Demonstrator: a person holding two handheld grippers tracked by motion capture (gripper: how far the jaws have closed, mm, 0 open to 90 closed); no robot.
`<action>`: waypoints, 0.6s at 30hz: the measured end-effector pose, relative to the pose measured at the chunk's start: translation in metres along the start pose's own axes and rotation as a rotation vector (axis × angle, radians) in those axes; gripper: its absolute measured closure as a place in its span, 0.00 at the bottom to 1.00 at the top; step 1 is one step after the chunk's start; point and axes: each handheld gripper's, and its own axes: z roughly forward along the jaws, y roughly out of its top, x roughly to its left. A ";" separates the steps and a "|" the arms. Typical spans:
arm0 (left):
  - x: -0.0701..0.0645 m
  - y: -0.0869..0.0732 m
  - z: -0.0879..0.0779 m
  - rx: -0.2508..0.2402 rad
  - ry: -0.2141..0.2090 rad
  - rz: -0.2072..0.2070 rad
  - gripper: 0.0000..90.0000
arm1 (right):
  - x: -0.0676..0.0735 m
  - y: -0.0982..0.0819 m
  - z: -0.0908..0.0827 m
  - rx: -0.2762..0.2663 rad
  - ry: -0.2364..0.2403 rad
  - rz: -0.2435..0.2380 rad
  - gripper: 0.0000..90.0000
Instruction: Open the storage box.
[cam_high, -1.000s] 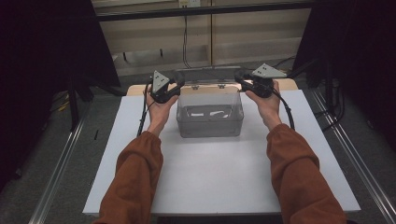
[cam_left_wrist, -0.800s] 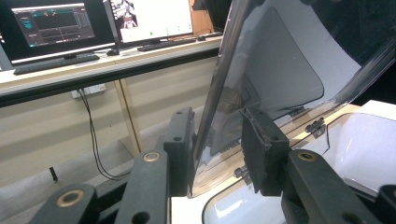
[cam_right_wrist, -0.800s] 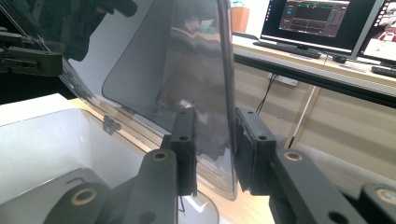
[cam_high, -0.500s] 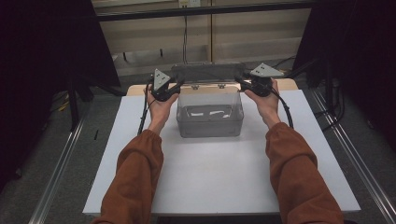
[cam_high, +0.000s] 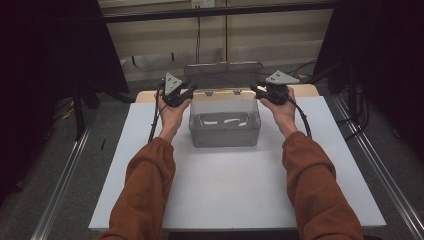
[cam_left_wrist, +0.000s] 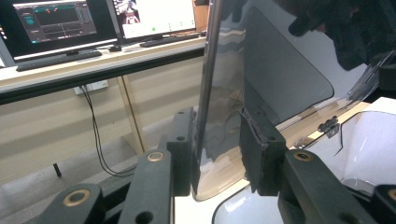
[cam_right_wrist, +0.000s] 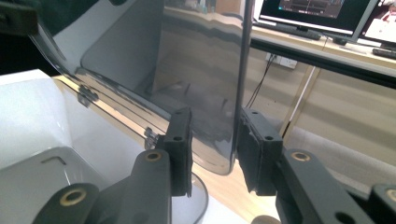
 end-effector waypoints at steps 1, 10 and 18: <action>0.000 0.000 0.001 -0.003 0.002 -0.002 0.74 | -0.001 -0.001 0.001 0.005 -0.001 -0.001 0.73; 0.003 0.000 0.004 0.002 0.002 -0.011 0.76 | -0.002 -0.002 0.009 0.005 -0.005 0.021 0.76; 0.006 0.001 0.005 0.010 0.006 0.008 0.79 | -0.006 -0.008 0.017 0.010 0.003 0.040 0.75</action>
